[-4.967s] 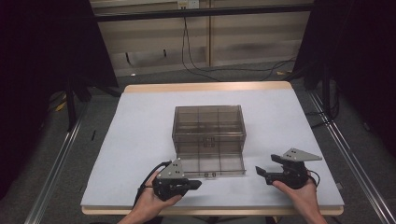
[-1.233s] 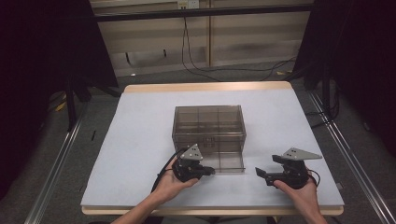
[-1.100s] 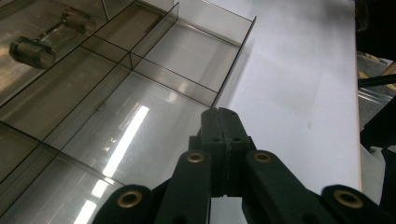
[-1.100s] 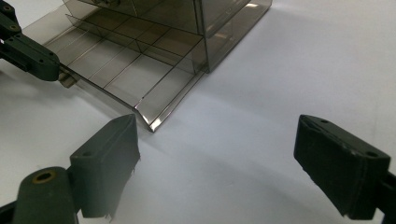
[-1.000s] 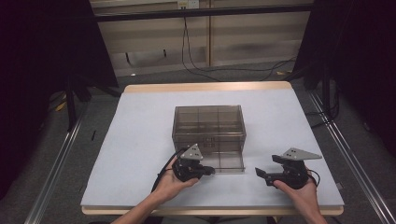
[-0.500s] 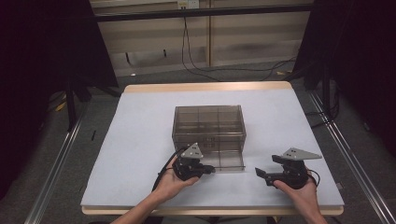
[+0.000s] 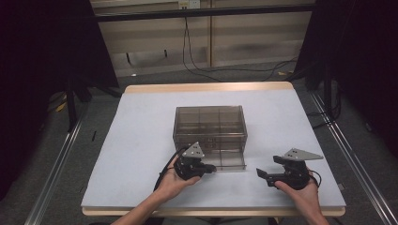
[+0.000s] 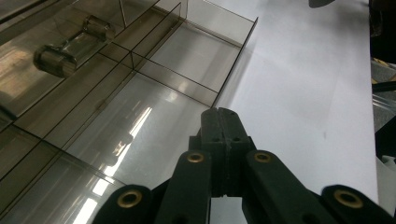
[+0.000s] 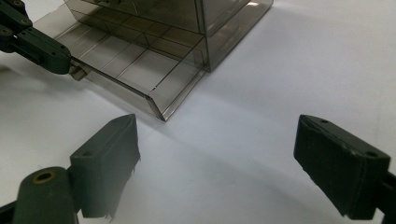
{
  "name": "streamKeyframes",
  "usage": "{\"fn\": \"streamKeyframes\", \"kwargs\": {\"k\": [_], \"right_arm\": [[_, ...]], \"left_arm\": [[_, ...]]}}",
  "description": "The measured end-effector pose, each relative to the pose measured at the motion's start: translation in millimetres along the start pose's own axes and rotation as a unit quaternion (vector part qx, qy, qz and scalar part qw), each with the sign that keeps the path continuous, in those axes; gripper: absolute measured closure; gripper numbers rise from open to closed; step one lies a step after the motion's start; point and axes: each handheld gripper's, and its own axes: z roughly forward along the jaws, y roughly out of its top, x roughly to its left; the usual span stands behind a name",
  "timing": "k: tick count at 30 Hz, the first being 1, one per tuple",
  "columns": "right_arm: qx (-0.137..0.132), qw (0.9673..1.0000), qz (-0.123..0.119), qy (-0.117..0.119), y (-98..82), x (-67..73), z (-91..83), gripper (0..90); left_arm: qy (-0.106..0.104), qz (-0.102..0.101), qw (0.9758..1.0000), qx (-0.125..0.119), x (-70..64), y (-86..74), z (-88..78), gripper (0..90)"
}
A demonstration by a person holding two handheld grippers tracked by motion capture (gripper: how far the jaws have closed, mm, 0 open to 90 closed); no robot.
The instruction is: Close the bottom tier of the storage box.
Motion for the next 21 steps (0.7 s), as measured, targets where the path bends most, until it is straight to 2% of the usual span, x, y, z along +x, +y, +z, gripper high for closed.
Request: {"fn": "streamKeyframes", "kwargs": {"k": [4, 6, 7, 9, 12, 13, 21], "right_arm": [[0.001, 1.0000, 0.001, 0.001, 0.0, 0.1, 0.1, 14.2], [0.001, 1.0000, 0.001, 0.001, 0.0, -0.1, 0.2, 14.1], [0.002, 1.0000, 0.001, 0.001, 0.0, 0.0, 0.1, 14.1], [0.003, 1.0000, -0.001, 0.001, 0.1, 0.1, 0.4, 14.2], [0.002, 1.0000, -0.001, 0.002, 0.0, 0.1, 0.2, 14.1], [0.003, 1.0000, 0.001, 0.001, 0.0, 0.1, 0.1, 14.2], [0.003, 1.0000, -0.001, 0.002, 0.1, 0.0, 0.3, 14.1]], "left_arm": [[0.004, 0.002, 1.0000, 0.007, 0.2, 1.0, -0.6, 90.0], [0.003, -0.004, 1.0000, -0.001, 0.5, 0.7, 0.9, 90.0], [0.006, -0.003, 1.0000, 0.006, 0.3, 1.5, 0.2, 90.0], [0.005, -0.003, 1.0000, 0.001, 0.3, 1.9, 1.4, 90.0], [0.009, -0.004, 0.9999, 0.009, 0.4, 3.0, 1.1, 90.0], [0.006, -0.004, 1.0000, 0.001, 0.9, 2.5, 2.4, 90.0], [0.012, -0.007, 0.9999, 0.004, 2.9, 3.8, 1.4, 90.0]]}}
